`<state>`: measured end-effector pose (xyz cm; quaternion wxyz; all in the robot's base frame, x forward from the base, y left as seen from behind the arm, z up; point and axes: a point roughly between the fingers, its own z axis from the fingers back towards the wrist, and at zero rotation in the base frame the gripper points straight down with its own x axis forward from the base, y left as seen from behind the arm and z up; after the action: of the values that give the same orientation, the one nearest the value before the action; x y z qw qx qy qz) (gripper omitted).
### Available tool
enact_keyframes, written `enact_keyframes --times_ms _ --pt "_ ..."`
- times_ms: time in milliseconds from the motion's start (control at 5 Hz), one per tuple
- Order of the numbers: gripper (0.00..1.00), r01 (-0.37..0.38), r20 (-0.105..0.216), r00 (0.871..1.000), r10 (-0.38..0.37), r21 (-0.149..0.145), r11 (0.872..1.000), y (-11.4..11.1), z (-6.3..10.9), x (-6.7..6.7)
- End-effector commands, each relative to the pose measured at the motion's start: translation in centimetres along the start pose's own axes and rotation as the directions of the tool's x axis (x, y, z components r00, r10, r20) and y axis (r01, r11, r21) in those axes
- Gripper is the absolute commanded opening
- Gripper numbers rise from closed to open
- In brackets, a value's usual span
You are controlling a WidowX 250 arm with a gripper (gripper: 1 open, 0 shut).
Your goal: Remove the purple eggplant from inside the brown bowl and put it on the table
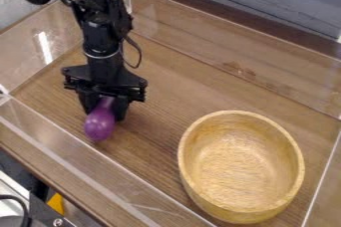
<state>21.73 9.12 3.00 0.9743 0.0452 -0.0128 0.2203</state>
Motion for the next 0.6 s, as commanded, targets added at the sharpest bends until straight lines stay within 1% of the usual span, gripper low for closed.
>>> enact_keyframes --times_ms 0,400 --pt "0.00 0.007 0.032 0.999 -0.007 0.003 1.000 -0.12 0.69 1.11" --pt "0.00 0.008 0.017 1.000 -0.009 0.005 1.000 -0.09 0.38 1.29"
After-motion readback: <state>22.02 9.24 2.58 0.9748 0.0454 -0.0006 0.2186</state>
